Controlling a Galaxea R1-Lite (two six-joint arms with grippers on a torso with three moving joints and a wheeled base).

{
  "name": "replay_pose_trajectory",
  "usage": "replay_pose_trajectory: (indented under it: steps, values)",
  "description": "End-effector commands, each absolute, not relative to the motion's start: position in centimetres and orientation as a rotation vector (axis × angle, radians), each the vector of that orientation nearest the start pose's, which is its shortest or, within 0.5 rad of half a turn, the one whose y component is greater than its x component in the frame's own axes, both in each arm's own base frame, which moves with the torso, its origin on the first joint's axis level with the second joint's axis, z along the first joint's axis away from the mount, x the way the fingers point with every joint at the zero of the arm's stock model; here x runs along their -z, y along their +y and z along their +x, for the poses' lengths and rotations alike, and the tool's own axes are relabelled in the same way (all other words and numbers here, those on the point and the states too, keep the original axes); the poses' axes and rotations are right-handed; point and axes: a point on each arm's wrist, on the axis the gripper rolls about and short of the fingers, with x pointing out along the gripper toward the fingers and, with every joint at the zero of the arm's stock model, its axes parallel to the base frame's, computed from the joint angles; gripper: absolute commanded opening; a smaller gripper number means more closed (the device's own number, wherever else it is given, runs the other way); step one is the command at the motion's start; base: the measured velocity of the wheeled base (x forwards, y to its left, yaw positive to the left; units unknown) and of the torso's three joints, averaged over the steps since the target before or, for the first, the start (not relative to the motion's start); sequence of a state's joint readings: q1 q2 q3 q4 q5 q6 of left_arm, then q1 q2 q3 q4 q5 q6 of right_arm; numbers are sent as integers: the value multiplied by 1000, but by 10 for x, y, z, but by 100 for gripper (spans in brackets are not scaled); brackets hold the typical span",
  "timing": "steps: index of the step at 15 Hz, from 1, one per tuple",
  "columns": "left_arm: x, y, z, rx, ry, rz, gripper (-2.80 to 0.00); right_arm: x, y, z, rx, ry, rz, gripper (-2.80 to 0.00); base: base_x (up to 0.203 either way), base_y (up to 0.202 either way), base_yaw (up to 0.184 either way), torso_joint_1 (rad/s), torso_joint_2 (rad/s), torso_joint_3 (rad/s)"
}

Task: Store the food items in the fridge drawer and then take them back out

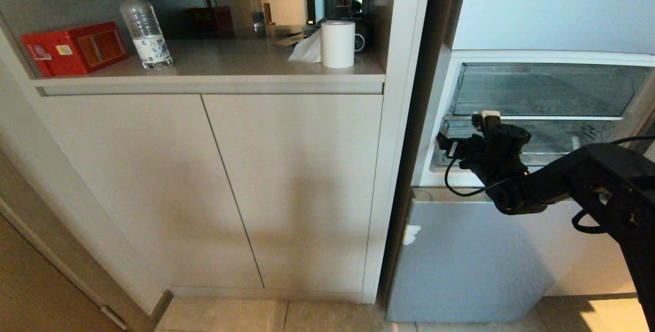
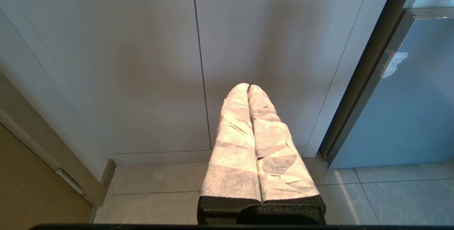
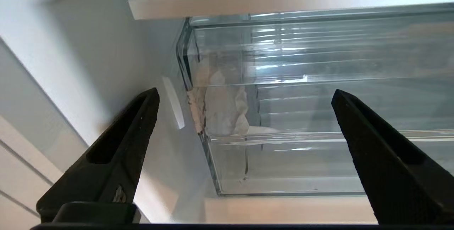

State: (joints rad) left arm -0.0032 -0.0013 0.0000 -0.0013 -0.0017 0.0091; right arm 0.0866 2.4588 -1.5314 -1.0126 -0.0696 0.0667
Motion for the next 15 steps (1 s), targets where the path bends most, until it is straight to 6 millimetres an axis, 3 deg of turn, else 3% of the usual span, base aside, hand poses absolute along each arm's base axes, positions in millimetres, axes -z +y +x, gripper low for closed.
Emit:
replay_pose_trajectory:
  steps: [1, 2, 3, 9, 15]
  values:
    - [-75, 0, -23, 5, 0, 9, -280, -104, 48, 499, -34, -94, 75, 0, 0, 0, 0, 0, 0, 0]
    - [-75, 0, -23, 5, 0, 9, -280, -104, 51, 499, -33, -97, 76, 0, 0, 0, 0, 0, 0, 0]
    - [-75, 0, -23, 5, -2, 9, -280, -104, 53, 499, -32, -95, 77, -280, 0, 0, 0, 0, 0, 0]
    - [-75, 0, -23, 5, 0, 9, -280, -103, 65, 502, -54, -103, 79, -280, 0, 0, 0, 0, 0, 0]
    - [-75, 0, -23, 5, 0, 9, -280, -109, 65, 498, -55, -111, 84, -280, 0, 0, 0, 0, 0, 0]
